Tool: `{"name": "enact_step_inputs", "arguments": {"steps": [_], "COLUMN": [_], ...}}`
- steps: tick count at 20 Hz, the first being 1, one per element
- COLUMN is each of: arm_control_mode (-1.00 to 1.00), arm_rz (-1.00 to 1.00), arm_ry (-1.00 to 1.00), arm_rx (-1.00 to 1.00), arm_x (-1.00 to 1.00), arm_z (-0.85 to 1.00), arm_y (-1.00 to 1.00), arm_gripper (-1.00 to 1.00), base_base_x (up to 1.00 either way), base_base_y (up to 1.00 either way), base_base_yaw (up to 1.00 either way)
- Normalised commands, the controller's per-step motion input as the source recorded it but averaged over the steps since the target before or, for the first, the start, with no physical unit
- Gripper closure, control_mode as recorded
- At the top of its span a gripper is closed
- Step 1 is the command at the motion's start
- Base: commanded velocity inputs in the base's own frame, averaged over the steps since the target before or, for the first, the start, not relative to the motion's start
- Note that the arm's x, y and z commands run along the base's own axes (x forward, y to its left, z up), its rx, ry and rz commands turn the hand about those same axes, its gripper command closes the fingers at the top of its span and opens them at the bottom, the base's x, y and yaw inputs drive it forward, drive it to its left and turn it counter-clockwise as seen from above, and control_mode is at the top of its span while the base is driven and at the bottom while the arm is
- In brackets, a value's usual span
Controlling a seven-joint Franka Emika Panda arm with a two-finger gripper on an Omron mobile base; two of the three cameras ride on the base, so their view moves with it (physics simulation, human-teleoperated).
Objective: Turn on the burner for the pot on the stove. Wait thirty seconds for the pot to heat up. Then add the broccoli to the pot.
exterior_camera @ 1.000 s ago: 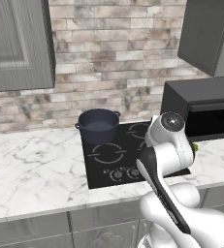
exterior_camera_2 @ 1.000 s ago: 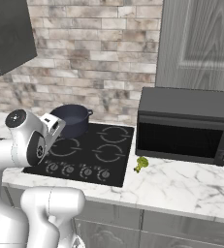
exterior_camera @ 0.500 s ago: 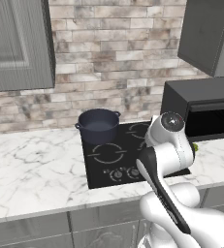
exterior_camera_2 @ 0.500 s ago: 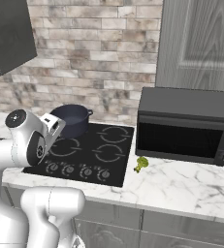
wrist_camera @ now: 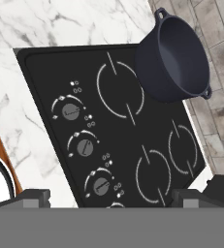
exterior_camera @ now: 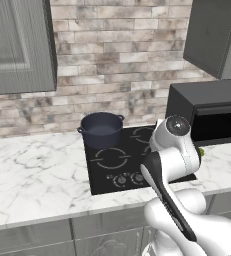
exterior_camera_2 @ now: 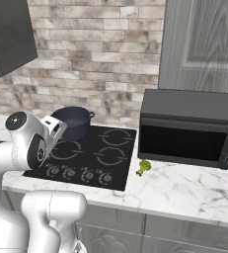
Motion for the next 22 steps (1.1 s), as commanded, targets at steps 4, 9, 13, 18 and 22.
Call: {"name": "enact_step_inputs", "arguments": {"steps": [4, 9, 13, 18, 22], "arm_control_mode": [-1.0, -1.0, -1.0, -1.0, -1.0], "arm_rz": [0.0, 0.0, 0.0, 0.0, 0.0], "arm_ry": [0.0, 0.0, 0.0, 0.0, 0.0], "arm_rx": [0.0, 0.0, 0.0, 0.0, 0.0], "arm_x": [0.0, 0.0, 0.0, 0.0, 0.0], "arm_z": [0.0, 0.0, 0.0, 0.0, 0.0], "arm_y": [0.0, 0.0, 0.0, 0.0, 0.0], "arm_gripper": [-1.0, -1.0, -1.0, -1.0, -1.0], "base_base_x": [0.0, 0.0, 0.0, 0.0, 0.0], "base_base_y": [0.0, 0.0, 0.0, 0.0, 0.0], "base_base_yaw": [0.0, 0.0, 0.0, 0.0, 0.0]}}
